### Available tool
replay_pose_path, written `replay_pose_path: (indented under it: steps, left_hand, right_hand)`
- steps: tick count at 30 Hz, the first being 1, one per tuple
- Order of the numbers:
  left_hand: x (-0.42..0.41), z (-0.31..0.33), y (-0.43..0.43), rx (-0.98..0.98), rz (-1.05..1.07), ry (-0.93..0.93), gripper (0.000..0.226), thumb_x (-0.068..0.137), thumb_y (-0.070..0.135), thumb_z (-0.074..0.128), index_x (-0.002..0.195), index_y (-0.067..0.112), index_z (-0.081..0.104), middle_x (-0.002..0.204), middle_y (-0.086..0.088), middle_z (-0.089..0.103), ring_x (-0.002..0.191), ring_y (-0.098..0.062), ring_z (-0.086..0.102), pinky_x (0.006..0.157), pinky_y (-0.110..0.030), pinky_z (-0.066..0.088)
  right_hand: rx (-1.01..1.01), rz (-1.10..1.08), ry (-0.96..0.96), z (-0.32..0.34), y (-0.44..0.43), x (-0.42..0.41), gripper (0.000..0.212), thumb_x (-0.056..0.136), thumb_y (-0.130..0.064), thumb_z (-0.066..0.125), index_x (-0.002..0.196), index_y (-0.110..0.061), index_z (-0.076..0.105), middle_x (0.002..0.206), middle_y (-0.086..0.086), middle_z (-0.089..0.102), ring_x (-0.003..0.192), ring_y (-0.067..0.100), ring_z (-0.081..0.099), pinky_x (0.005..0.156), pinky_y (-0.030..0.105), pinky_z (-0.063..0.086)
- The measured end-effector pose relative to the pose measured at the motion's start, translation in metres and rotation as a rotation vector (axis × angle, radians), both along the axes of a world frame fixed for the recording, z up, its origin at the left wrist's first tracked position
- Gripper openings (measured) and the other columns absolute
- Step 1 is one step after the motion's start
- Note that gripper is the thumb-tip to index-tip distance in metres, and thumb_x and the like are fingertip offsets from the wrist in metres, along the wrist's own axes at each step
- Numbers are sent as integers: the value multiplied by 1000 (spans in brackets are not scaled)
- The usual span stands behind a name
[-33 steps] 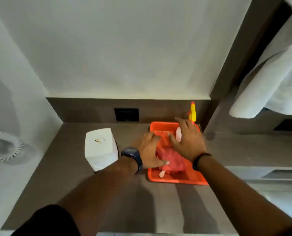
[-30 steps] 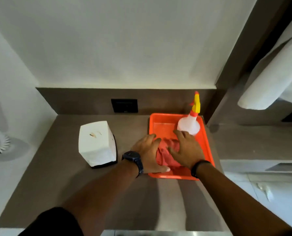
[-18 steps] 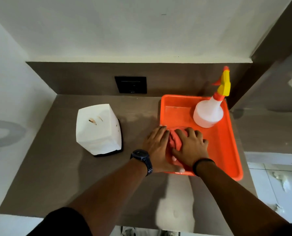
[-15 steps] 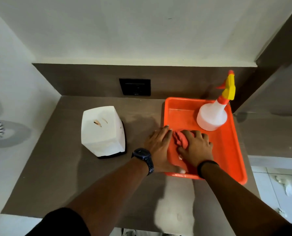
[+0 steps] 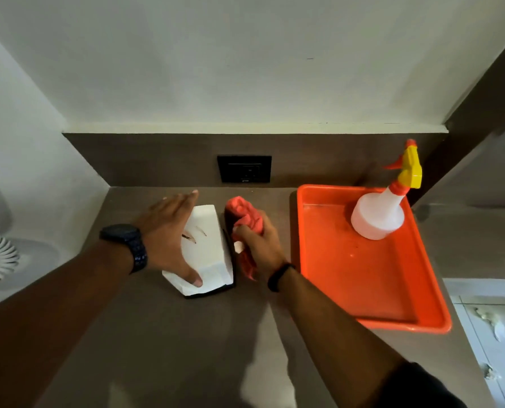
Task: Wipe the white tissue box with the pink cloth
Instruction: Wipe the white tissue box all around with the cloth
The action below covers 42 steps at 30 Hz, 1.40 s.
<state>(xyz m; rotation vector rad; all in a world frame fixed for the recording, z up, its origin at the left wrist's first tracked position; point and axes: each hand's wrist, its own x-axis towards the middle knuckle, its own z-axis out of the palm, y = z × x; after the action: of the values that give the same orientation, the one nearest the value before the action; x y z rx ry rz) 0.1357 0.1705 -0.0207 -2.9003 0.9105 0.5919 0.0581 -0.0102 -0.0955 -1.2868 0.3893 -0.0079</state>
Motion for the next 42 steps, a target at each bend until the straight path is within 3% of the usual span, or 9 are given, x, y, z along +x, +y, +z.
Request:
replay_pose_path:
  steps: [5,9,11,17,25,30,35,39,42]
  left_hand:
    - [3,-15,8,-44,36,43,152,23,80,70,145,23,-2,154,-3,19,137,-23,23,110,-37,28]
    - [2,-16,8,-57,-8,14,146,24,77,69,143,24,3,151,-3,27,134,-24,30,108,-39,32]
    - [2,-15,8,-77,-2,26,144,26,75,72,143,24,5,150,-3,28,132,-23,32,108,-39,32]
    - [3,-15,8,-92,6,23,140,26,75,73,141,26,9,143,-2,35,123,-22,40,100,-36,38]
    - [0,-18,7,-63,19,-5,145,23,76,70,141,27,3,151,-4,26,134,-24,30,107,-39,34]
    - [-2,-15,7,-112,38,15,143,24,73,74,142,25,10,147,-1,33,128,-22,36,102,-39,38]
    - [-1,-16,9,-137,35,13,142,25,72,76,143,24,14,142,-1,38,123,-22,40,99,-38,41]
    - [1,-19,9,-121,39,23,144,24,71,76,143,24,9,147,-3,33,128,-24,35,102,-37,37]
    - [-1,-21,11,-135,45,19,143,23,72,74,142,29,7,149,-3,31,131,-23,32,102,-37,35]
  right_hand:
    - [-87,-36,3,-23,35,-13,49,92,-35,55,140,-23,51,142,0,59,133,15,53,116,45,38]
    - [-41,-157,-19,-25,55,-34,68,79,-72,53,134,-31,55,134,-9,65,124,3,58,108,31,47]
    - [-31,-196,-40,-20,59,-28,72,75,-81,47,129,-33,58,128,-10,67,120,5,61,105,36,49]
    - [-44,-164,-44,0,49,22,60,79,-68,53,125,-30,64,123,-6,71,117,11,64,106,44,50]
    - [-43,-192,61,-24,58,-18,15,92,-54,50,103,-55,59,113,-19,66,115,9,61,104,38,49]
    - [-37,-230,-29,-7,62,-22,28,82,-64,48,104,-54,62,111,-23,69,110,0,63,91,22,52]
    - [-96,-157,-42,8,53,19,38,90,-54,51,118,-34,67,120,-4,71,116,12,64,105,43,49]
    - [-47,-153,81,-1,48,22,34,93,-52,49,116,-36,67,114,-7,72,115,15,64,108,45,47]
    - [-29,-179,152,-8,55,-1,44,95,-53,44,129,-31,60,123,-4,68,121,20,60,106,41,46]
